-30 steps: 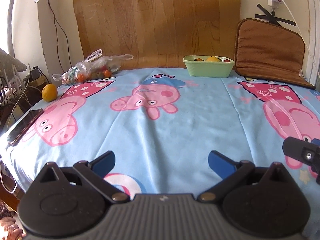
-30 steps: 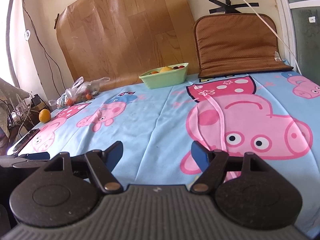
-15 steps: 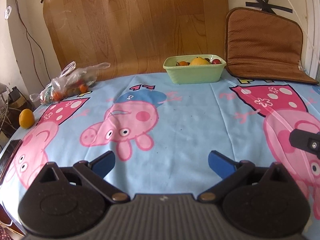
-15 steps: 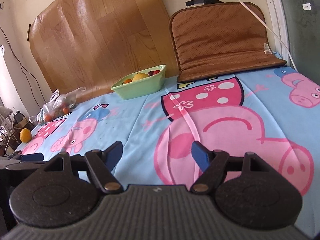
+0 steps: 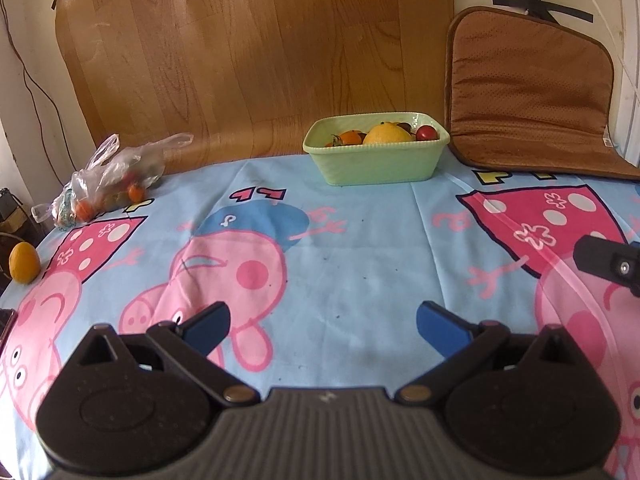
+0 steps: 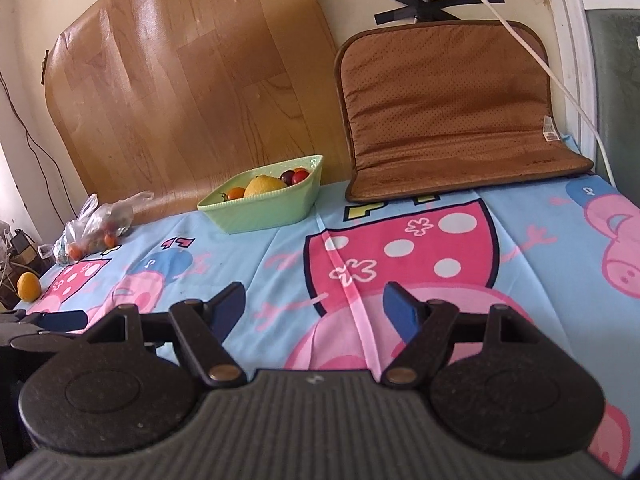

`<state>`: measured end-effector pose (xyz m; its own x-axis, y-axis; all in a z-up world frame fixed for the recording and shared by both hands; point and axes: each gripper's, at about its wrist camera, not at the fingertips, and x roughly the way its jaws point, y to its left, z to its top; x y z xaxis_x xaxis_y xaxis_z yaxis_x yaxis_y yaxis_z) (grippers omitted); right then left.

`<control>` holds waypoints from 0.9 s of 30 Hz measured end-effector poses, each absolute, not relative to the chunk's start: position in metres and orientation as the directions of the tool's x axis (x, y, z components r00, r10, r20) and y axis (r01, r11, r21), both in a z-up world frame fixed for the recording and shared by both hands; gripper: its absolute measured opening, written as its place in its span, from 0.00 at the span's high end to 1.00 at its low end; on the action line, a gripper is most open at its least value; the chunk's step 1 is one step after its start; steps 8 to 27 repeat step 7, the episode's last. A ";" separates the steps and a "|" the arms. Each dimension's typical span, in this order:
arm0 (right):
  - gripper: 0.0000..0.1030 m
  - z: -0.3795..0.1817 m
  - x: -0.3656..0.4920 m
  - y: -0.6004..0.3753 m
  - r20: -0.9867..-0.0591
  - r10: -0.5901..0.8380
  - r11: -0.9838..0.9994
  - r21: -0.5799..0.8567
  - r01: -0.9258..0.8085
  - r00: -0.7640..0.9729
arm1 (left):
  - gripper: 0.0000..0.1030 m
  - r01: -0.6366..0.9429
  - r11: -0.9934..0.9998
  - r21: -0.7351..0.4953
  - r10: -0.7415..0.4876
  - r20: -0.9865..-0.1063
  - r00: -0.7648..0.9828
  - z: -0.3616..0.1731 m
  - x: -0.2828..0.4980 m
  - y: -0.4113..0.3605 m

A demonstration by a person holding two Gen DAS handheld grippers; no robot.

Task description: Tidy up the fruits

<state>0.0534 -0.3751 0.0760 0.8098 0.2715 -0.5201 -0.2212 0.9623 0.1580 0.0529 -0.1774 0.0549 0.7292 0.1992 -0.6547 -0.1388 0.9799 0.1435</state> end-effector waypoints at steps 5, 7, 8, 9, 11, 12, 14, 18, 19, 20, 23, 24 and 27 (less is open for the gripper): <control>0.24 0.075 0.060 -0.372 -0.521 0.272 0.962 0.152 -0.226 0.809 | 0.00 -0.120 0.984 0.133 0.178 -0.645 0.743 0.058 0.060 -0.176; 0.24 0.076 0.062 -0.371 -0.518 0.278 0.961 0.144 -0.237 0.809 | 0.00 -0.110 0.985 0.131 0.169 -0.636 0.753 0.060 0.063 -0.177; 0.24 0.076 0.062 -0.371 -0.518 0.278 0.961 0.144 -0.237 0.809 | 0.00 -0.110 0.985 0.131 0.169 -0.636 0.753 0.060 0.063 -0.177; 0.24 0.076 0.062 -0.371 -0.518 0.278 0.961 0.144 -0.237 0.809 | 0.00 -0.110 0.985 0.131 0.169 -0.636 0.753 0.060 0.063 -0.177; 0.24 0.076 0.062 -0.371 -0.518 0.278 0.961 0.144 -0.237 0.809 | 0.00 -0.110 0.985 0.131 0.169 -0.636 0.753 0.060 0.063 -0.177; 0.24 0.076 0.062 -0.371 -0.518 0.278 0.961 0.144 -0.237 0.809 | 0.00 -0.110 0.985 0.131 0.169 -0.636 0.753 0.060 0.063 -0.177; 0.24 0.076 0.062 -0.371 -0.518 0.278 0.961 0.144 -0.237 0.809 | 0.00 -0.110 0.985 0.131 0.169 -0.636 0.753 0.060 0.063 -0.177; 0.24 0.076 0.062 -0.371 -0.518 0.278 0.961 0.144 -0.237 0.809 | 0.00 -0.110 0.985 0.131 0.169 -0.636 0.753 0.060 0.063 -0.177; 0.24 0.076 0.062 -0.371 -0.518 0.278 0.961 0.144 -0.237 0.809 | 0.00 -0.110 0.985 0.131 0.169 -0.636 0.753 0.060 0.063 -0.177; 0.24 0.076 0.062 -0.371 -0.518 0.278 0.961 0.144 -0.237 0.809 | 0.00 -0.110 0.985 0.131 0.169 -0.636 0.753 0.060 0.063 -0.177; 0.24 0.076 0.062 -0.371 -0.518 0.278 0.961 0.144 -0.237 0.809 | 0.00 -0.110 0.985 0.131 0.169 -0.636 0.753 0.060 0.063 -0.177; 0.24 0.076 0.062 -0.371 -0.518 0.278 0.961 0.144 -0.237 0.809 | 0.00 -0.110 0.985 0.131 0.169 -0.636 0.753 0.060 0.063 -0.177; 0.24 0.076 0.062 -0.371 -0.518 0.278 0.961 0.144 -0.237 0.809 | 0.00 -0.110 0.985 0.131 0.169 -0.636 0.753 0.060 0.063 -0.177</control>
